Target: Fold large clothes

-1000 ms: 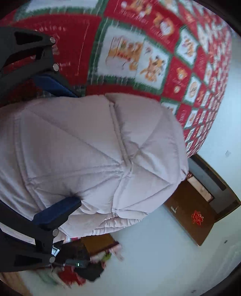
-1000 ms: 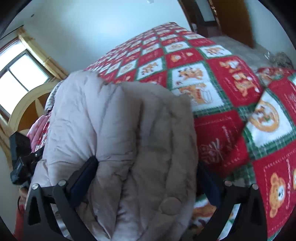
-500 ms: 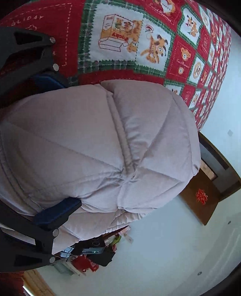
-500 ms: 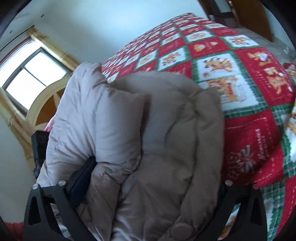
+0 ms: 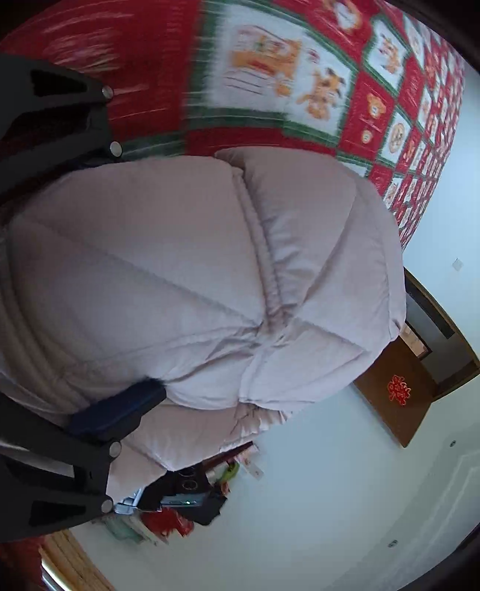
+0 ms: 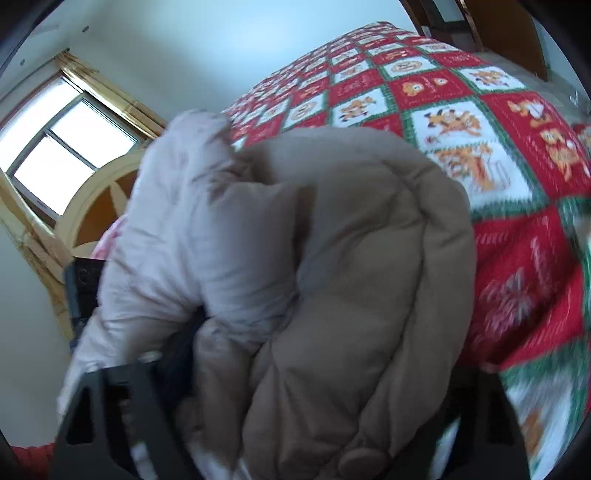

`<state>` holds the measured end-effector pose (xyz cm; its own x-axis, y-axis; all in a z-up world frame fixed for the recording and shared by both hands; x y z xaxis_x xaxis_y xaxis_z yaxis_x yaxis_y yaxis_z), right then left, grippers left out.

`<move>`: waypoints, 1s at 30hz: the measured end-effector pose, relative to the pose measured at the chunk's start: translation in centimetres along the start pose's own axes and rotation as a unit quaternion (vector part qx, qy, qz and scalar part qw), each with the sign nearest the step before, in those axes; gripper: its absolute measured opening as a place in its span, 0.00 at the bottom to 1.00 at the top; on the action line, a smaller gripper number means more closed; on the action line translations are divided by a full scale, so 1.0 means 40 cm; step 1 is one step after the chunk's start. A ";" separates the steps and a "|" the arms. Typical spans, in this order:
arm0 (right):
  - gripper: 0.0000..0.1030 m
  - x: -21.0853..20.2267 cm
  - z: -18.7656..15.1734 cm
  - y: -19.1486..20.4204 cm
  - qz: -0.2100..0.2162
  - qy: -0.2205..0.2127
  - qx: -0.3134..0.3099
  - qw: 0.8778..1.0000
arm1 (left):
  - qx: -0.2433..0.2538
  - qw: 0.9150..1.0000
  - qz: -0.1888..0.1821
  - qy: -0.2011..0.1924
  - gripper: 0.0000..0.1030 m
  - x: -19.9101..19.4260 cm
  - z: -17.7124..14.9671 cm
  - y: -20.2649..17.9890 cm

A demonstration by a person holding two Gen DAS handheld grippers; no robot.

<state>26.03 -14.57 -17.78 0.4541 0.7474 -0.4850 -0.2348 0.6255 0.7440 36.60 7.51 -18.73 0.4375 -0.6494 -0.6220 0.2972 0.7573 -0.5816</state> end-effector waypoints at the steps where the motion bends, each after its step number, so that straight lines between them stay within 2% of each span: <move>1: 0.70 -0.006 -0.019 0.016 -0.002 -0.001 -0.006 1.000 | 0.001 1.000 -0.002 -0.003 0.88 -0.013 -0.015 -0.005; 6: 0.61 -0.038 -0.111 0.085 0.020 -0.009 -0.005 1.000 | -0.011 0.999 -0.020 -0.028 0.83 -0.123 -0.115 -0.035; 9: 0.58 -0.066 -0.157 0.147 0.052 -0.020 -0.010 0.998 | -0.004 0.998 -0.037 -0.043 0.83 -0.189 -0.154 -0.075; 12: 0.56 -0.129 -0.176 0.185 0.081 -0.040 -0.020 0.996 | -0.001 0.997 -0.057 -0.057 0.83 -0.240 -0.159 -0.117; 16: 0.54 -0.223 -0.183 0.233 0.102 -0.075 -0.031 0.991 | 0.040 0.994 -0.066 -0.079 0.83 -0.298 -0.143 -0.210; 18: 0.53 -0.276 -0.181 0.262 0.105 -0.095 -0.046 0.989 | 0.058 0.991 -0.082 -0.088 0.83 -0.319 -0.132 -0.264; 21: 0.53 -0.369 -0.171 0.292 0.091 -0.123 -0.064 0.986 | 0.084 0.987 -0.104 -0.093 0.83 -0.331 -0.119 -0.334; 24: 0.53 -0.480 -0.152 0.292 0.059 -0.151 -0.074 0.984 | 0.108 0.982 -0.130 -0.086 0.83 -0.303 -0.105 -0.436; 27: 0.53 -0.600 -0.151 0.271 0.022 -0.176 -0.071 0.981 | 0.124 0.977 -0.160 -0.063 0.83 -0.233 -0.098 -0.548; 30: 0.53 -0.716 -0.152 0.217 -0.039 -0.198 -0.061 0.977 | 0.137 0.974 -0.179 -0.031 0.83 -0.128 -0.104 -0.652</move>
<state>5.75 -29.19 -0.24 0.7666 0.5652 -0.3046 -0.2752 0.7179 0.6395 23.08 -9.19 -2.57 0.3119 -0.8766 -0.3665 0.6526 0.4780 -0.5879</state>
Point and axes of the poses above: each gripper's, at about its wrist camera, not at the fingertips, and x roughly the way its jaws point, y to its left, z to its top, the point moved 5 cm from there along x, roughly the way its jaws point, and after that the axes turned 12 degrees about z, right-handed, at the moved point
